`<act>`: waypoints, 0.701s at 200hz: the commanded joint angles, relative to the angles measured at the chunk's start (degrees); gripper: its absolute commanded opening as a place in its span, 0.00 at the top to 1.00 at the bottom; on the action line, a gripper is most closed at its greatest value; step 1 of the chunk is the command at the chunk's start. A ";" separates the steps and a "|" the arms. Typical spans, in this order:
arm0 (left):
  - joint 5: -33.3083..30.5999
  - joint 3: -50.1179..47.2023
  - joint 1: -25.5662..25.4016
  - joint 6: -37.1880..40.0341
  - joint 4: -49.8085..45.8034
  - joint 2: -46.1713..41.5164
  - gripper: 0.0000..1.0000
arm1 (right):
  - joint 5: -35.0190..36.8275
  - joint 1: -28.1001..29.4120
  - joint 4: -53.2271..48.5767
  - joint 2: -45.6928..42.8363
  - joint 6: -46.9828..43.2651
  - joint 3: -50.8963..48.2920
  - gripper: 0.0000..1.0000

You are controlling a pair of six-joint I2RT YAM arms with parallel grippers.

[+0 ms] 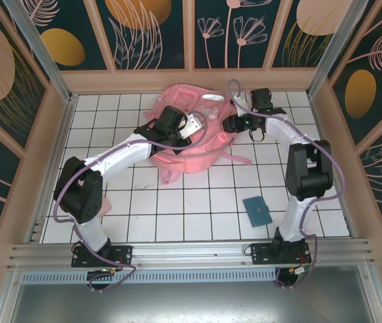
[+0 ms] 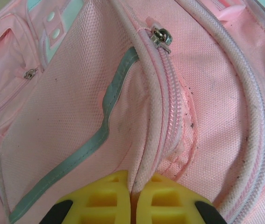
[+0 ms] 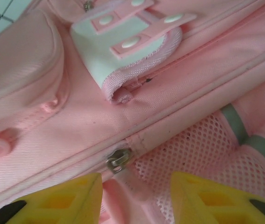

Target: Pack books, pencil case, and school supplies into a backpack

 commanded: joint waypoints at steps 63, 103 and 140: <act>-2.32 0.38 0.52 -2.17 4.41 -2.97 1.00 | -18.41 -1.41 -22.27 11.57 -19.72 15.44 0.53; -2.58 0.84 0.45 -2.01 3.94 -2.98 1.00 | -17.34 -1.37 -22.67 12.97 -19.11 15.47 0.55; -2.45 1.05 0.48 -2.40 4.03 -2.80 1.00 | -16.53 -1.38 -19.98 10.07 -18.03 12.37 0.71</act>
